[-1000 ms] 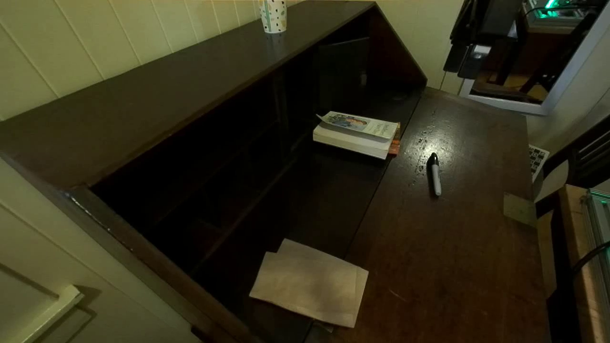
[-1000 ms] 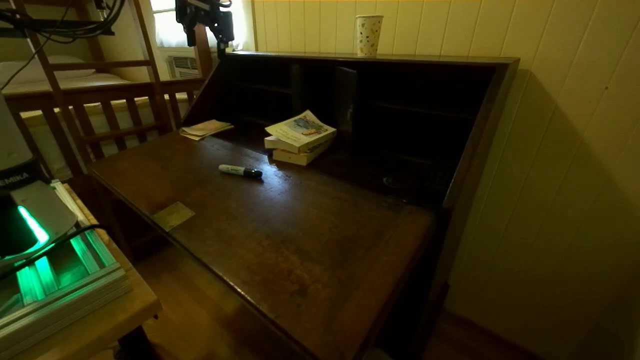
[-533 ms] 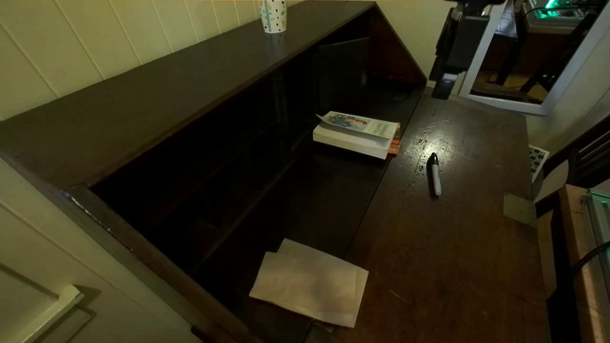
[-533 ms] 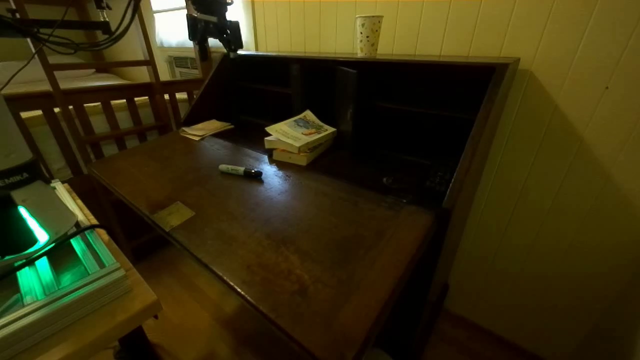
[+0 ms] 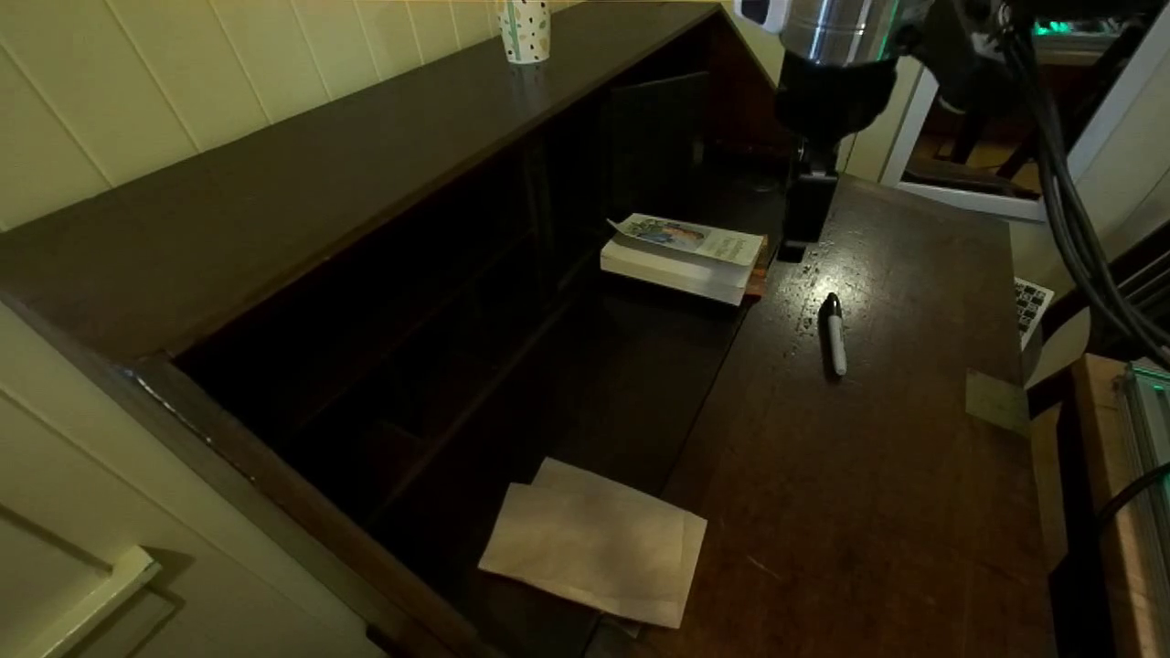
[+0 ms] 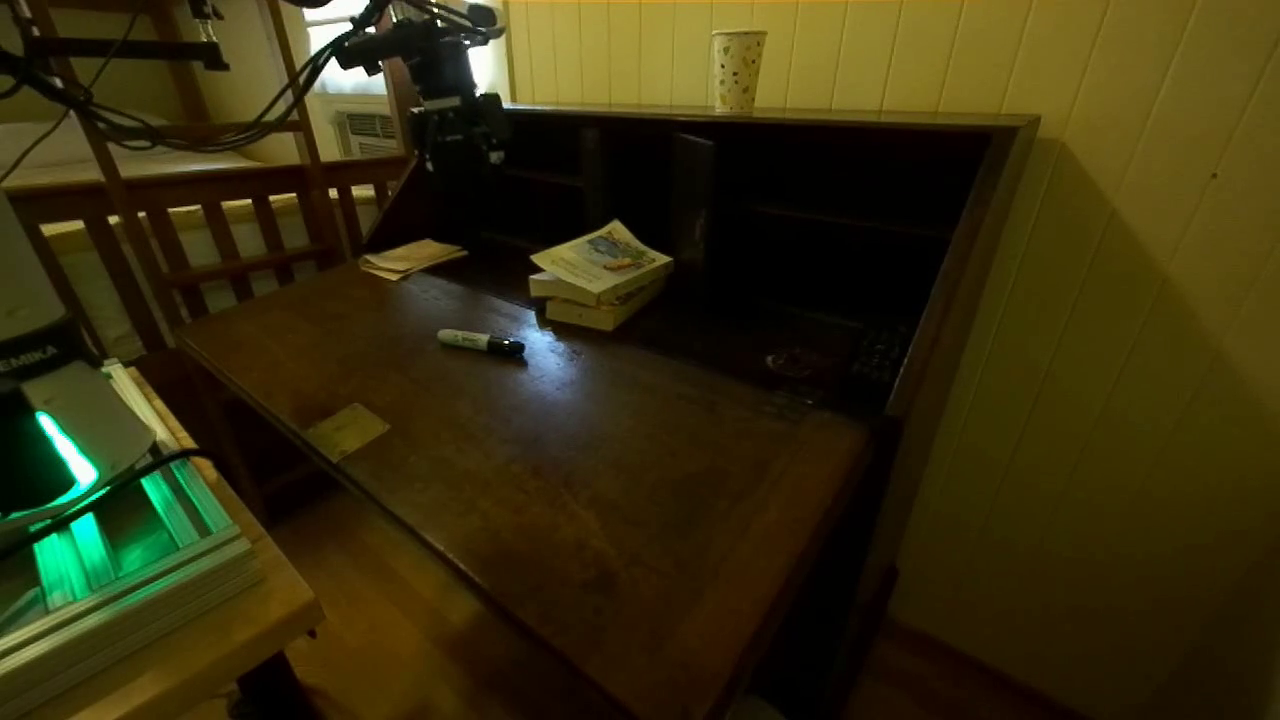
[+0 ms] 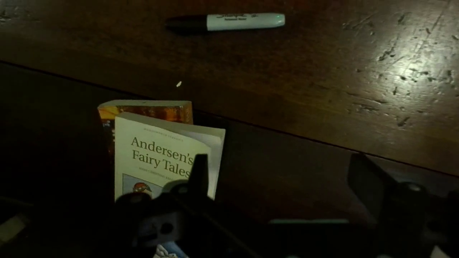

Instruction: Put the white book in the top middle compartment

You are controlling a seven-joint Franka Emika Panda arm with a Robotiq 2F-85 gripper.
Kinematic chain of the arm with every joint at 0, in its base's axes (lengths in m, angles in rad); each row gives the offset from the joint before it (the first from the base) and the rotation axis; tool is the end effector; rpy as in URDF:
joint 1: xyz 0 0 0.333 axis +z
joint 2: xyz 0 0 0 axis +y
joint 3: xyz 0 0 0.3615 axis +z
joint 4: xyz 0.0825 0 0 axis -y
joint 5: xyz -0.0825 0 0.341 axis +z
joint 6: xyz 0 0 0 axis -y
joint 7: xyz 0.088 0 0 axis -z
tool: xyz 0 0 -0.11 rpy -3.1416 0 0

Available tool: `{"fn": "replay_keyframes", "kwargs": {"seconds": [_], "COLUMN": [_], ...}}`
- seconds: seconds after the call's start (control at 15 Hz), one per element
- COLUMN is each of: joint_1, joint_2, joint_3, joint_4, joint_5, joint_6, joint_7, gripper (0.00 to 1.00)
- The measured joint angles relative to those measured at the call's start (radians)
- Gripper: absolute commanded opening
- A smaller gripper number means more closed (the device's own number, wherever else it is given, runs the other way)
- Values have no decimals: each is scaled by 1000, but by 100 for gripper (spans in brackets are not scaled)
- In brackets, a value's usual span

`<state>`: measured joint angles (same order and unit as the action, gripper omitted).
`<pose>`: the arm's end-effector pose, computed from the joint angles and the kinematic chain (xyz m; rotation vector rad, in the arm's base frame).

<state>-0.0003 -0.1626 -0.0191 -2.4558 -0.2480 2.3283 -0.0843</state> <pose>0.4253 -0.0132 0.4331 2.9399 0.3437 0.0382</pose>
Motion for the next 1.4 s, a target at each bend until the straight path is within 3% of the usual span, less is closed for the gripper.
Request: {"fn": "replay_keyframes", "kwargs": {"seconds": [0.33, 1.0, 1.4], "joint_1": [-2, -2, -7], "joint_2": [76, 82, 173], "joint_3": [23, 23, 22], "joint_4": [5, 5, 58], "joint_5": [-200, -201, -348], "joint_6": [29, 27, 26], "joint_7": [136, 142, 438], "gripper": [100, 100, 100]}}
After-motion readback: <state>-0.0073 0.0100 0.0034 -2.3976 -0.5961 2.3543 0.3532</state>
